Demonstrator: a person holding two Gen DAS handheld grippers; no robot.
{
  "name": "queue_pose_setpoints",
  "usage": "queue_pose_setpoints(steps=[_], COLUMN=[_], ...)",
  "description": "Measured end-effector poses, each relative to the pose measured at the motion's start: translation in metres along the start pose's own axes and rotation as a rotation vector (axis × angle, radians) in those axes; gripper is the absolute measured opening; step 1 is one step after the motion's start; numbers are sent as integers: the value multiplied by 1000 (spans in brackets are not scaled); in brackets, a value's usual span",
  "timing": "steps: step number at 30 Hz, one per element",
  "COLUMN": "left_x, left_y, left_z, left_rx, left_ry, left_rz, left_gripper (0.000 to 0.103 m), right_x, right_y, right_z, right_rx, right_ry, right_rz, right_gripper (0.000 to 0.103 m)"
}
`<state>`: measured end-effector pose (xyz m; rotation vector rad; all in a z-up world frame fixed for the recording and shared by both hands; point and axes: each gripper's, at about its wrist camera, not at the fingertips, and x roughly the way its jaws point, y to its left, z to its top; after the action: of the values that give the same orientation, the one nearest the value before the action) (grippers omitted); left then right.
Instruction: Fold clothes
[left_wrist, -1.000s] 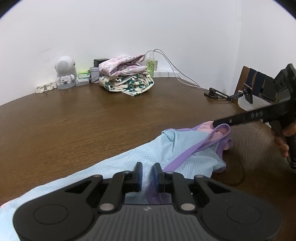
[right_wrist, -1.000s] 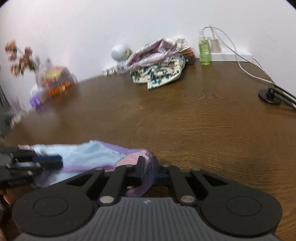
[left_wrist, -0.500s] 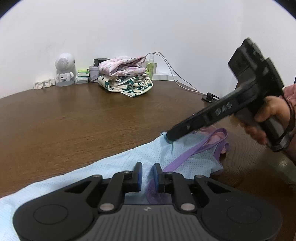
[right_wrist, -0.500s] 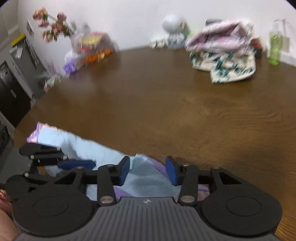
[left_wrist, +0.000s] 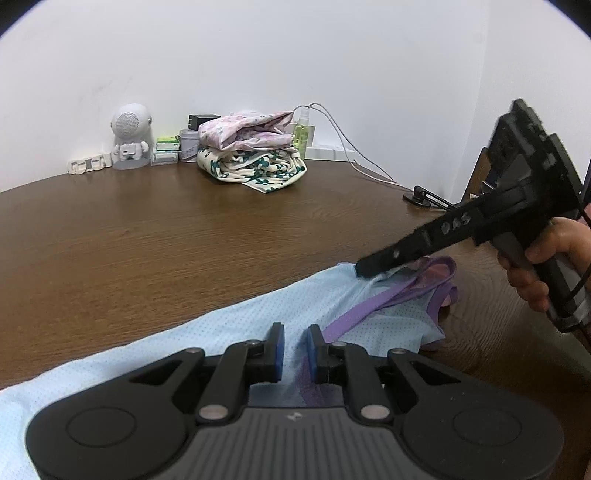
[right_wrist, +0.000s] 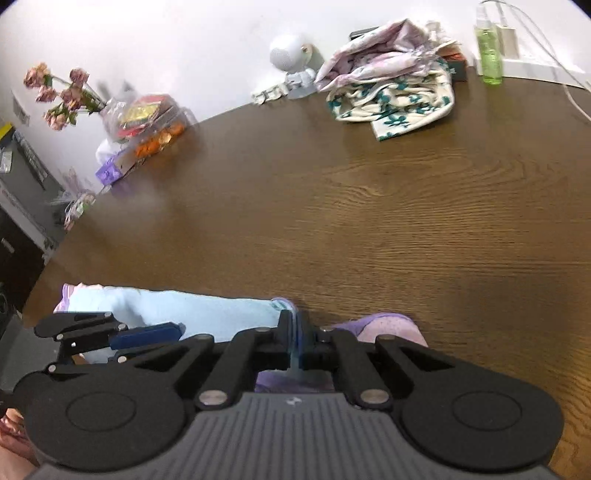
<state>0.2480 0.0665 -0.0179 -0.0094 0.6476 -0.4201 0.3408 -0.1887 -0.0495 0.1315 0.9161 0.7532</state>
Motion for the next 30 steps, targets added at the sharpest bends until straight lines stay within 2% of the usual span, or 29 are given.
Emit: queue_pose_setpoints(steps=[1, 2, 4, 5, 10, 12, 15, 18, 21, 24, 26, 27, 29, 30], left_x=[-1, -3, -10, -14, -29, -33, -36, -36, -38, -51, -70, -81, -107, -121], left_y=[1, 1, 3, 4, 11, 16, 20, 24, 26, 28, 31, 33, 47, 54], left_z=[0, 1, 4, 6, 8, 5, -1, -9, -14, -12, -10, -10, -14, -16], left_rx=[-6, -13, -31, -42, -68, -79, -87, -89, -100, -122, -119, -120, -148, -166], left_ry=[-2, -7, -31, -41, -47, -29, -3, 26, 20, -6, -53, -78, -125, -147], left_rz=[-4, -8, -13, -15, 41, 73, 117, 144, 149, 145, 164, 183, 259, 300], left_gripper=[13, 19, 31, 31, 24, 15, 14, 14, 14, 31, 48, 53, 76, 79], right_x=[-7, -15, -35, -43, -58, -54, -45, -37, -35, -39, -46, -50, -55, -55], right_y=[-2, -3, -4, -2, 19, 33, 46, 41, 32, 32, 37, 42, 54, 62], right_z=[-1, -1, -7, -12, -40, -49, -57, -61, -60, -57, -55, -54, -51, -50], right_rx=[12, 23, 31, 14, -97, -166, -249, -250, -217, -188, -168, -164, -187, -211], right_ry=[-35, -68, -138, -165, -222, -220, -194, -164, -151, -161, -191, -208, -226, -229], right_rz=[-10, -13, -3, -10, -61, -66, -110, -186, -184, -138, -81, -55, -16, 2], right_gripper=[17, 22, 25, 25, 25, 25, 24, 24, 25, 34, 47, 52, 78, 83])
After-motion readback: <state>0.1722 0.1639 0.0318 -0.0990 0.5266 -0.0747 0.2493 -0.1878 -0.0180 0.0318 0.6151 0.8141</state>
